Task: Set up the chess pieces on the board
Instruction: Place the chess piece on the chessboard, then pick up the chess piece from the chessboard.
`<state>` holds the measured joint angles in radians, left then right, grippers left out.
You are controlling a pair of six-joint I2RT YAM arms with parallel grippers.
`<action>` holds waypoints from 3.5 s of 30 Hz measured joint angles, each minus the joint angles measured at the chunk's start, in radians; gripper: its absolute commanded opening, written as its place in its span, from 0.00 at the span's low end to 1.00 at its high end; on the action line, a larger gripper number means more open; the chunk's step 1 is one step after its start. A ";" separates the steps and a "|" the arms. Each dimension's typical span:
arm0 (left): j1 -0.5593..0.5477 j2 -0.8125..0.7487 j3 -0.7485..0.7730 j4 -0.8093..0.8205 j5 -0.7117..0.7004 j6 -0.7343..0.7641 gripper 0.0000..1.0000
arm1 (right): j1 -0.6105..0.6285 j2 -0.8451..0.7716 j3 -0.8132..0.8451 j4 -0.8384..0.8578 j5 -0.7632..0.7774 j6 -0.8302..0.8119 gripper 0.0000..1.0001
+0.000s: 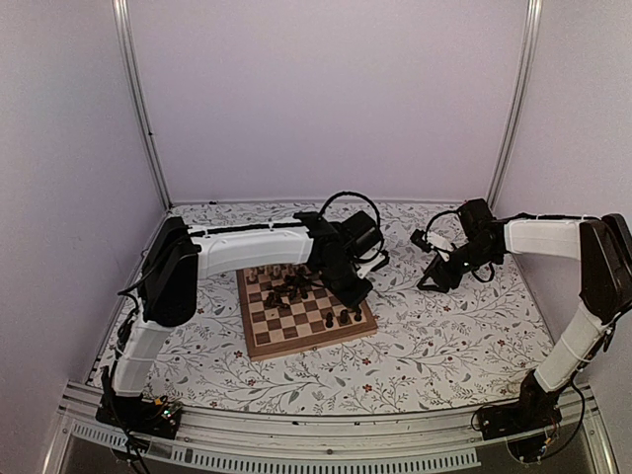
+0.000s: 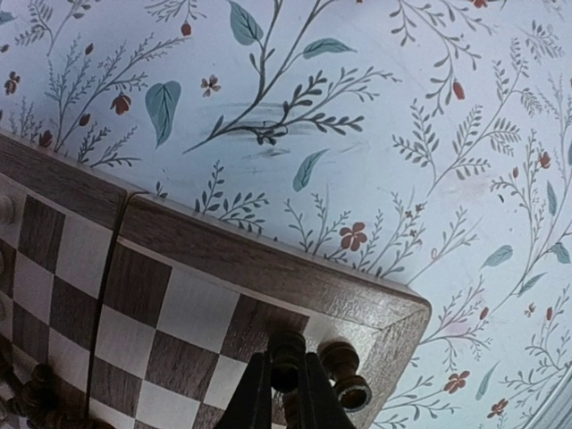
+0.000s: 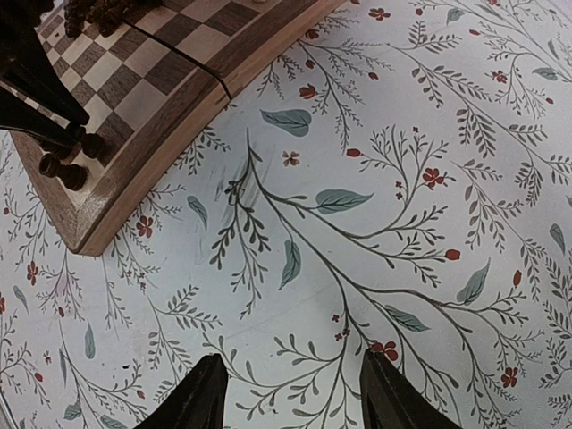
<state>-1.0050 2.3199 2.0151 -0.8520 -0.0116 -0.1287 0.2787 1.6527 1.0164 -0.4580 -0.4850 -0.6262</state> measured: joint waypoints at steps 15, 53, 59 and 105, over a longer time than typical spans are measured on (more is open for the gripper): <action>0.000 0.013 0.006 -0.002 -0.040 -0.017 0.18 | 0.000 0.000 0.005 -0.006 0.000 -0.003 0.54; 0.188 -0.267 -0.416 0.128 -0.154 0.019 0.31 | 0.001 0.019 0.007 -0.015 0.016 -0.016 0.54; 0.188 -0.267 -0.405 0.129 -0.119 0.010 0.30 | 0.001 0.023 0.008 -0.015 0.022 -0.018 0.54; 0.159 -0.217 -0.370 0.069 -0.071 0.011 0.09 | 0.002 0.053 0.019 -0.032 0.031 -0.022 0.55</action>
<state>-0.8459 2.1033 1.6447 -0.7830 -0.0826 -0.1181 0.2806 1.7061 1.0359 -0.4896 -0.4541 -0.6479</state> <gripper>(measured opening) 0.139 0.547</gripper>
